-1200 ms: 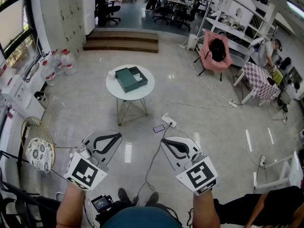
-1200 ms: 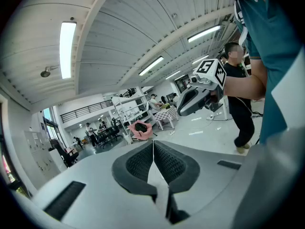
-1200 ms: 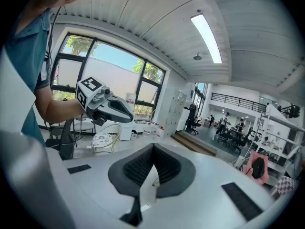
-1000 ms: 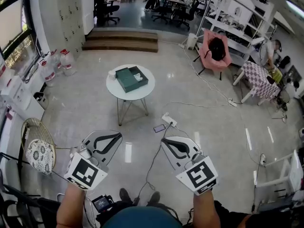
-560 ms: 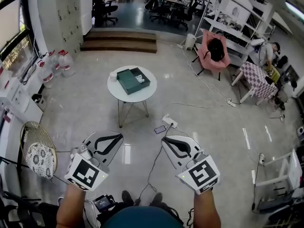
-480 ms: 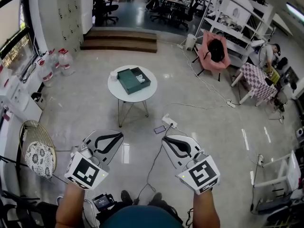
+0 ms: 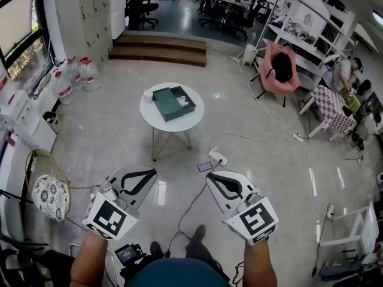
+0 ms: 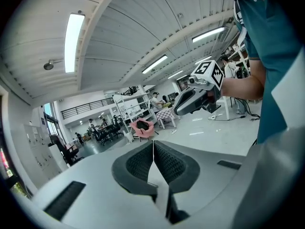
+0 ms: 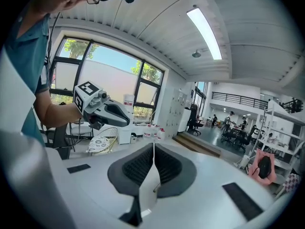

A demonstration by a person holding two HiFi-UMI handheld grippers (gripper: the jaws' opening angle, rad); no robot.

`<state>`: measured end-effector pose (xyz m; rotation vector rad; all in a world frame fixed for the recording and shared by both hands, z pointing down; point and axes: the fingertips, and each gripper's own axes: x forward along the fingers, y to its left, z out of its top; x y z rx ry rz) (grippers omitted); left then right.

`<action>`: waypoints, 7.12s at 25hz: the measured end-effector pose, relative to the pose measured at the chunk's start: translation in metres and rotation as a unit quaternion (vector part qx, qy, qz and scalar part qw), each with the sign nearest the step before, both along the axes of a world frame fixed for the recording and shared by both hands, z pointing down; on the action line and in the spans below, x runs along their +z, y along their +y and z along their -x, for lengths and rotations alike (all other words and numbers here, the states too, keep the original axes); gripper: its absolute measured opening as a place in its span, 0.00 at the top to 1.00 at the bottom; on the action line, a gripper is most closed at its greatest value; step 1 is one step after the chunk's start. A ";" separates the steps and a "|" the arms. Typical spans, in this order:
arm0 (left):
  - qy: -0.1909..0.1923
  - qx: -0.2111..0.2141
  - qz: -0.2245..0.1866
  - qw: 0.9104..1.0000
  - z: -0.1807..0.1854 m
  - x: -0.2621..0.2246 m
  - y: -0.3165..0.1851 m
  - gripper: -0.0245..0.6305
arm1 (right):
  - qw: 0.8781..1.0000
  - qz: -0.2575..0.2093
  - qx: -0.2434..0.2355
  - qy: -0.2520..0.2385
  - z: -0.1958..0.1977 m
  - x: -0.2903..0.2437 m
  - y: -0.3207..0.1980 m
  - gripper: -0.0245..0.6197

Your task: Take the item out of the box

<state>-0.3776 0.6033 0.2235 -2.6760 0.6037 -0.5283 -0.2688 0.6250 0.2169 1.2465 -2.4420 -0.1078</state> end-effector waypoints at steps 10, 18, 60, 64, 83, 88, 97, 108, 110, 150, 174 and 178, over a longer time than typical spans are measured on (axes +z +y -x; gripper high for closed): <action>-0.016 -0.057 0.001 0.998 -0.140 0.008 -0.069 0.93 | 0.997 -0.001 -0.074 -0.012 -0.134 0.009 -0.088 0.90; -0.027 -0.094 0.009 0.995 -0.233 0.015 -0.131 0.93 | 0.993 0.002 -0.114 -0.017 -0.225 0.011 -0.158 0.90; -0.017 0.072 0.021 0.997 -0.193 0.034 -0.543 0.93 | 0.998 0.026 0.056 -0.003 -0.177 0.030 -0.528 0.90; -0.010 0.064 0.033 0.997 -0.159 0.029 -0.570 0.93 | 0.998 0.027 0.054 0.005 -0.145 0.018 -0.553 0.90; -0.010 -0.061 0.060 0.996 -0.141 0.059 -0.658 0.93 | 0.997 0.046 -0.066 -0.008 -0.137 0.043 -0.690 0.90; -0.017 -0.094 0.062 0.993 -0.196 0.057 -0.686 0.93 | 0.993 0.039 -0.110 -0.011 -0.183 0.035 -0.729 0.90; -0.030 -0.138 0.062 0.988 -0.303 0.064 -0.707 0.93 | 0.986 0.035 -0.161 -0.019 -0.286 0.044 -0.763 0.90; -0.044 -0.160 0.060 0.984 -0.374 0.074 -0.729 0.93 | 0.983 0.031 -0.178 -0.028 -0.361 0.054 -0.789 0.90; -0.045 -0.155 0.059 0.985 -0.378 0.075 -0.741 0.93 | 0.984 0.037 -0.170 -0.028 -0.369 0.056 -0.797 0.90; -0.093 0.027 0.144 0.985 -0.399 0.297 -1.120 0.93 | 0.990 0.121 0.057 -0.038 -0.411 0.243 -1.084 0.90; -0.191 0.042 0.219 0.956 -0.459 0.526 -1.179 0.93 | 0.979 0.181 0.082 -0.054 -0.475 0.405 -1.111 0.90; -0.219 0.049 0.224 0.948 -0.463 0.564 -1.189 0.92 | 0.976 0.192 0.086 -0.059 -0.477 0.434 -1.117 0.90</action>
